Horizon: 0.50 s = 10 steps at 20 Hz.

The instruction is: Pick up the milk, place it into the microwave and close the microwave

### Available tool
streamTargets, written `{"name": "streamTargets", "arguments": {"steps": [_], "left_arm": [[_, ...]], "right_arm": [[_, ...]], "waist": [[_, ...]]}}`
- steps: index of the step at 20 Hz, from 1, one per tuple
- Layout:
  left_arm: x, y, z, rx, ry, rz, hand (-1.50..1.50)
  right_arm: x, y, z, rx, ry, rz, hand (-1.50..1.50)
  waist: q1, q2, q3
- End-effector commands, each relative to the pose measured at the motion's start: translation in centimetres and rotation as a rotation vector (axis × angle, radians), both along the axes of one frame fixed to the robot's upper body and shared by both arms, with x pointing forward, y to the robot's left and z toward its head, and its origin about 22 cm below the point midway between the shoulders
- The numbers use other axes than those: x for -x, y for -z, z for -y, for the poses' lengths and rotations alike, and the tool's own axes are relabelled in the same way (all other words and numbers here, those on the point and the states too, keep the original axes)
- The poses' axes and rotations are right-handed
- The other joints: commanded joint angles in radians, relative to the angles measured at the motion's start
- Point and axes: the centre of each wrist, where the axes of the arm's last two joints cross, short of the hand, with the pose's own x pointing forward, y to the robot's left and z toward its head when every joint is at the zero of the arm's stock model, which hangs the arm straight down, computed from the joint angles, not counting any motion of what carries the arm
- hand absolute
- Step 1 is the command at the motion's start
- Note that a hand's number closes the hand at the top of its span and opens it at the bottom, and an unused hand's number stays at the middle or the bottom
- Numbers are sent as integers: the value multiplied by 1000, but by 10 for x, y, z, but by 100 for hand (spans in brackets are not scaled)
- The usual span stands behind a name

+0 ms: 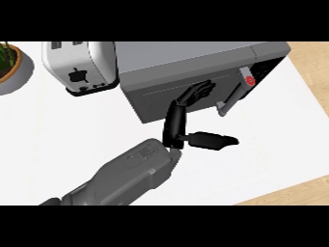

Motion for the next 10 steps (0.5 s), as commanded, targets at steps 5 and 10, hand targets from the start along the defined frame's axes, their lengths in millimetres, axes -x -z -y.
{"name": "streamTargets", "arguments": {"steps": [5,10], "left_arm": [[-27,-8,-9,5,-117,-20,-150],[-27,-7,-9,6,-115,-1,-150]], "right_arm": [[-11,5,10,-82,-57,-52,-150],[-18,-3,21,-91,-66,-60,-150]], "waist": [[-18,7,0],[-21,8,-1]]}}
